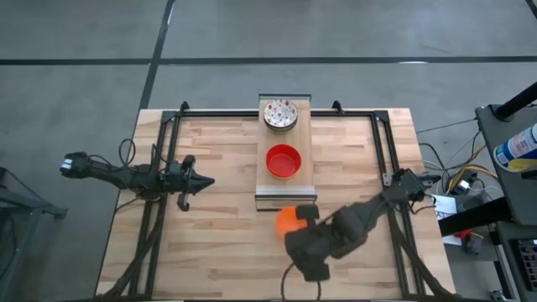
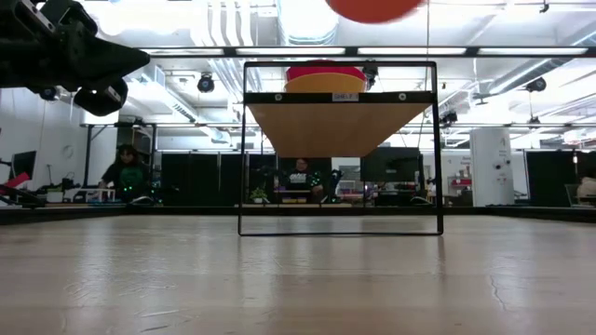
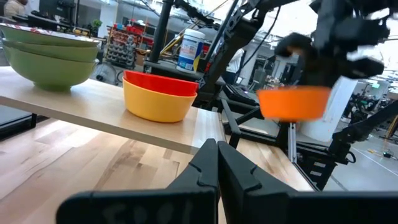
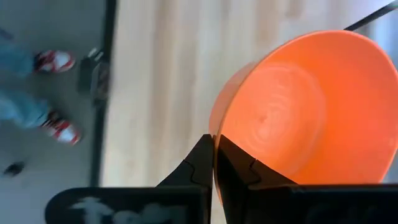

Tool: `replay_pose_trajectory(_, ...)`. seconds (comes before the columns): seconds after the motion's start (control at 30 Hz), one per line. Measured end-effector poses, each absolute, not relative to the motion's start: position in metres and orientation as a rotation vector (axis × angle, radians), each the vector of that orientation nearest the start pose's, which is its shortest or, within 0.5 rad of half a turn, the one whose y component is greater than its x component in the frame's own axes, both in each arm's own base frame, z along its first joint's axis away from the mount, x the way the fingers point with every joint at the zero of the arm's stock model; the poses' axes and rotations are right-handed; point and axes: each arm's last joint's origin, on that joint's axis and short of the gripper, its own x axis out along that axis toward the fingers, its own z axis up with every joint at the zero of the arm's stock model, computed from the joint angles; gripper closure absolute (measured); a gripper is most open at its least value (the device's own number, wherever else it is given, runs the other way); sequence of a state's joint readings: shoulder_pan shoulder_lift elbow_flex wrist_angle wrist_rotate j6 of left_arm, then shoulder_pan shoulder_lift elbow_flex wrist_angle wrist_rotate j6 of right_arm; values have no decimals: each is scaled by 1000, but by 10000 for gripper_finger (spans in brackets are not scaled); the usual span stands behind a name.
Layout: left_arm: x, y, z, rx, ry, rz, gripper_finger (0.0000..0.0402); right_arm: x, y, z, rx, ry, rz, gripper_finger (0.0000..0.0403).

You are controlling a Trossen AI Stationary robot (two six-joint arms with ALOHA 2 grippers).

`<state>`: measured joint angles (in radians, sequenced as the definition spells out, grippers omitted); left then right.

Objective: Pick & Place Mini bowls
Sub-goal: Stack the orange bowl on top of the red bowl on the shelf

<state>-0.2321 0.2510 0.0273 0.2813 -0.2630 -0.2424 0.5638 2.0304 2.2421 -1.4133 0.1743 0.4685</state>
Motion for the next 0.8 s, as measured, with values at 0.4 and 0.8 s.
replay_pose_trajectory(0.4,111,-18,178,-256,-56,24,399,364,109,391,-146,1092,-236,394)
replay_pose_trajectory(0.8,111,-18,178,-255,-54,25,399,379,25,389,-81,1158,-300,394)
